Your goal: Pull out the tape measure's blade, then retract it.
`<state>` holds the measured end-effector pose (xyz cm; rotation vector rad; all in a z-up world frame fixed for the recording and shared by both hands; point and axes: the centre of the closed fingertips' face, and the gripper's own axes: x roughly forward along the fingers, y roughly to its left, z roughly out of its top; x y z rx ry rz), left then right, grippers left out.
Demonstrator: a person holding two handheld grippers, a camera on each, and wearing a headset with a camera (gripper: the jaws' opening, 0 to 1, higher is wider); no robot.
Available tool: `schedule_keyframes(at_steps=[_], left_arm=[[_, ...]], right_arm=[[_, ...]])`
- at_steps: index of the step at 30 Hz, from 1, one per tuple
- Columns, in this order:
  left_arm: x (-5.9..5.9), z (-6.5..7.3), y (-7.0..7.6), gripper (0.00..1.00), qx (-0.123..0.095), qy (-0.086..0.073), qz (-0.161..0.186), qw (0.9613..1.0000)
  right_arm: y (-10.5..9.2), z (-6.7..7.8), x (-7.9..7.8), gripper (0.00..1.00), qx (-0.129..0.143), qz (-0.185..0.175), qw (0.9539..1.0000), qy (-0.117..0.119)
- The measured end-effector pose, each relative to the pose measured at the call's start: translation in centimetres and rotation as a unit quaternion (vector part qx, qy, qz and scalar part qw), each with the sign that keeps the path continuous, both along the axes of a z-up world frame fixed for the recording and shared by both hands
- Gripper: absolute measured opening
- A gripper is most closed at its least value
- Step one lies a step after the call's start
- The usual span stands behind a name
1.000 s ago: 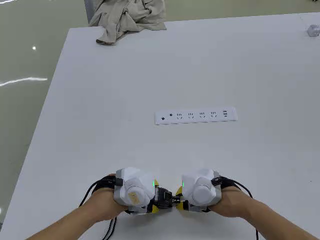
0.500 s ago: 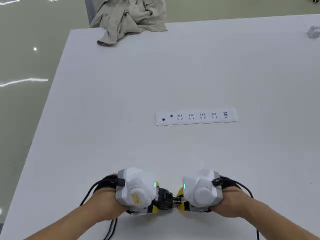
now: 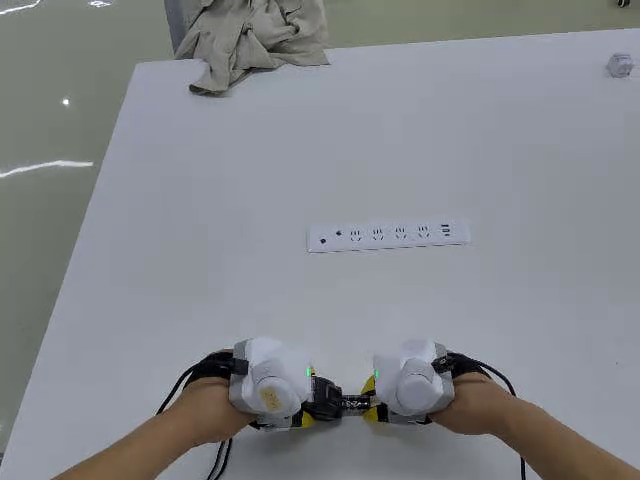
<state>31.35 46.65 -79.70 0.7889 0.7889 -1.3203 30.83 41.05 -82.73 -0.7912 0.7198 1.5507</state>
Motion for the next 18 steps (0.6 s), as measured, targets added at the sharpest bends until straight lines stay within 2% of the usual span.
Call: schedule_keyframes(at_steps=[18], left_arm=[[0.0, -0.1, 0.0, 0.34, 0.007, 0.001, -0.002, 1.0]], right_arm=[[-2.5, -0.1, 0.3, 0.13, -0.01, -0.013, 0.9999, 0.004]])
